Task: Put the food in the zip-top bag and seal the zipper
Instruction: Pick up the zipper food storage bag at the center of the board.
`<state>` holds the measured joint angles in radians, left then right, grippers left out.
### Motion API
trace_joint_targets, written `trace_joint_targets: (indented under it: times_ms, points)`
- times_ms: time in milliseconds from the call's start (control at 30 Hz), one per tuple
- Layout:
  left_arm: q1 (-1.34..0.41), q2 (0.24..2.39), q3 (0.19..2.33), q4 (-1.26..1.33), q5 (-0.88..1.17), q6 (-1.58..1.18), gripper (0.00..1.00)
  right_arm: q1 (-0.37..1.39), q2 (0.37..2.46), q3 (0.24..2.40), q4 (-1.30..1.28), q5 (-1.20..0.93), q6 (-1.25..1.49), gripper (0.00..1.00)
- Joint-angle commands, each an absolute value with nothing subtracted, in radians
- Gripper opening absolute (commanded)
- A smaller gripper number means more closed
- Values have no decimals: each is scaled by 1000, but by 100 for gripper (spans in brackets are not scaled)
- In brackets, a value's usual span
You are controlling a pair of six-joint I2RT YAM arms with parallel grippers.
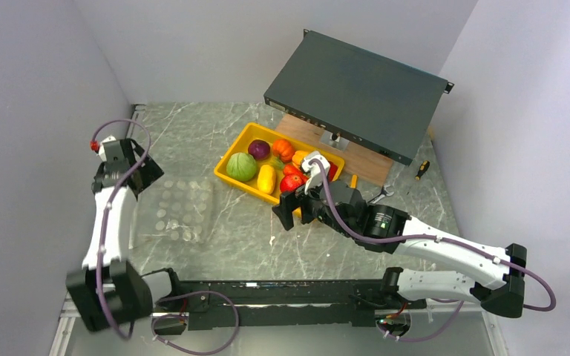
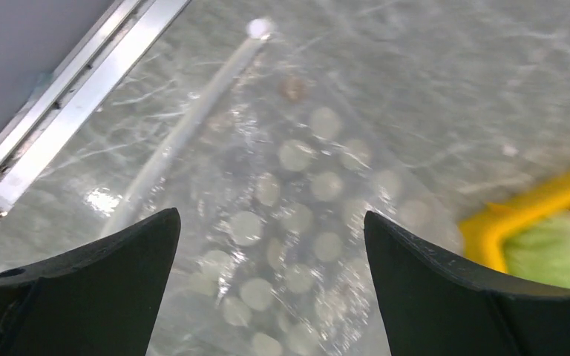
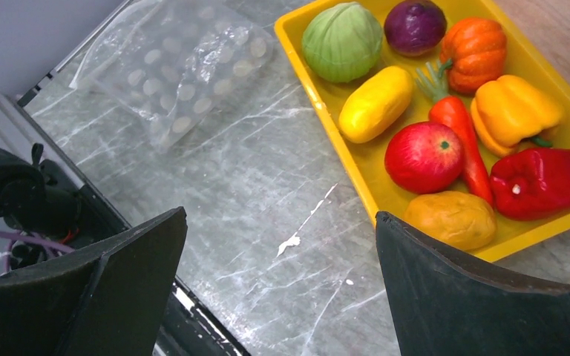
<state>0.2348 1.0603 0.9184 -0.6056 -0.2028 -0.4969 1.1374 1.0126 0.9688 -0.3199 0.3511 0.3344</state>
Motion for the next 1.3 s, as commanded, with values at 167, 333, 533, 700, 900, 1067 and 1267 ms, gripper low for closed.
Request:
trace_joint_targets:
  times_ms: [167, 333, 533, 700, 900, 1067, 1267]
  points:
    - [394, 1497, 1193, -716, -274, -320, 100, 1132, 1020, 981, -301, 256, 338, 100]
    - [430, 1583, 1159, -691, -238, -231, 100, 1132, 1058, 1019, -339, 219, 341, 100]
    - [442, 1642, 1133, -645, -74, -186, 100, 1132, 1110, 1080, -372, 151, 392, 100]
    - [443, 1728, 1148, -665, -10, -190, 100, 1133, 1152, 1107, -398, 132, 418, 100]
    - [443, 1766, 1156, -678, 57, -194, 82, 1132, 1195, 1147, -431, 155, 418, 100]
    - [442, 1755, 1154, -677, 106, -189, 49, 1132, 1227, 1186, -444, 168, 408, 100]
    - [441, 1752, 1154, -683, 146, -186, 8, 1132, 1284, 1247, -484, 179, 402, 100]
